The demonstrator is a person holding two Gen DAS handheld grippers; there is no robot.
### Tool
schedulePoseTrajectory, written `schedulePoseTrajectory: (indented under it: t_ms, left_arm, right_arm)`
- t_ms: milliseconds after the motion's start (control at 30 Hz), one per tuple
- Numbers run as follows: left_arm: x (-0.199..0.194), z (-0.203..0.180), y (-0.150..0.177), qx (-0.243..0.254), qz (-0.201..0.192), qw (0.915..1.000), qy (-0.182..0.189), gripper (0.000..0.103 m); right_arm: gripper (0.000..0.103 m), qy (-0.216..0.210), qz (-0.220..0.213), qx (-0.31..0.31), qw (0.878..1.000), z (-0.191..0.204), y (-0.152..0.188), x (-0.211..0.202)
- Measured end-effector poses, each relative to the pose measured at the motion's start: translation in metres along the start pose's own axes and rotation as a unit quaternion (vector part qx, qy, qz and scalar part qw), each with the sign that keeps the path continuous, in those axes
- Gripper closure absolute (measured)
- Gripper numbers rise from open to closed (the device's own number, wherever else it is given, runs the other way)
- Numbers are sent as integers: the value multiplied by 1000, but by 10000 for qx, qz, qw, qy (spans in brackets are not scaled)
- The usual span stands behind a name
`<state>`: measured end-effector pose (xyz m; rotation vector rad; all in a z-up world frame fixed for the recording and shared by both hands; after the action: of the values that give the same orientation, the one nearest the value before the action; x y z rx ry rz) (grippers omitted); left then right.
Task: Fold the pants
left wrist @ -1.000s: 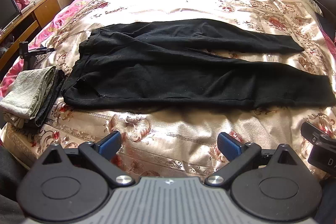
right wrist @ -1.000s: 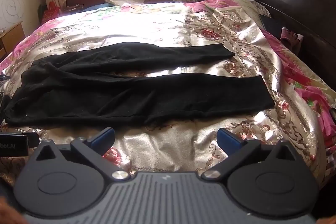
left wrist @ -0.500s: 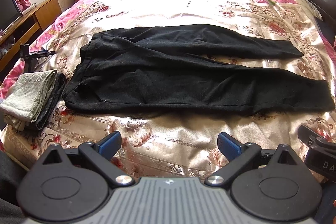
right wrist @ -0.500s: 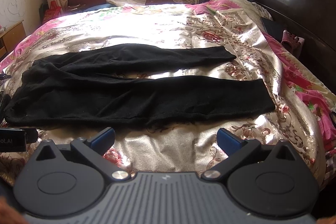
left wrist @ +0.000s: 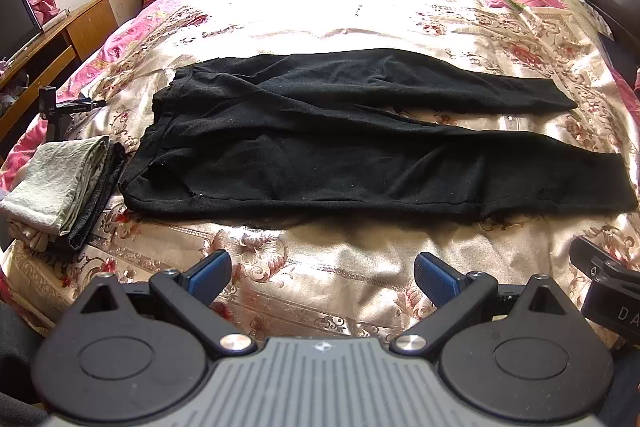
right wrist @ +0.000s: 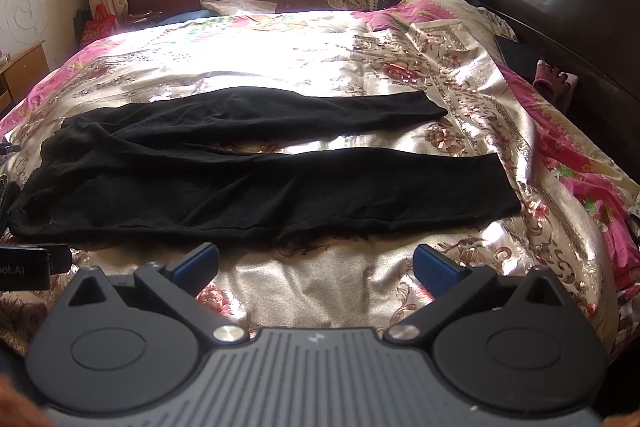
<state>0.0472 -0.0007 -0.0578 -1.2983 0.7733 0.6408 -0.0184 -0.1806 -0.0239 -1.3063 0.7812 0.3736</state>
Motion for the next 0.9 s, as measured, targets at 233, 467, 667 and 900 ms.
schedulePoseTrajectory:
  t_ms: [233, 467, 667, 900]
  left_arm:
    - [1, 1, 1, -33, 17, 10000, 18, 0]
    - [3, 1, 1, -35, 8, 10000, 13, 0]
    - [6, 1, 1, -64, 28, 10000, 38, 0]
    - [8, 2, -1, -168, -23, 9998, 84, 0]
  right_arm:
    - [1, 43, -29, -9, 10000, -2, -1, 0]
    - [1, 91, -47, -96, 9999, 1, -1, 1]
    - [1, 152, -98, -182, 9997, 2, -1, 3]
    - [1, 288, -240, -255, 9990, -4, -7, 3]
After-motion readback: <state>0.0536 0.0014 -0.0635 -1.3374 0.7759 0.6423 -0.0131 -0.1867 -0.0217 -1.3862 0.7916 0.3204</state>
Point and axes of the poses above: each gripper's, at about its wrist camera, not at the fingertips, and x roughly the way its jaws point, z to its left, y to its underside, the point moved 8 cm from there along x, roughly the way its jaws point, and after that the axes turned 4 degrees about x, right-handed, at the moved point
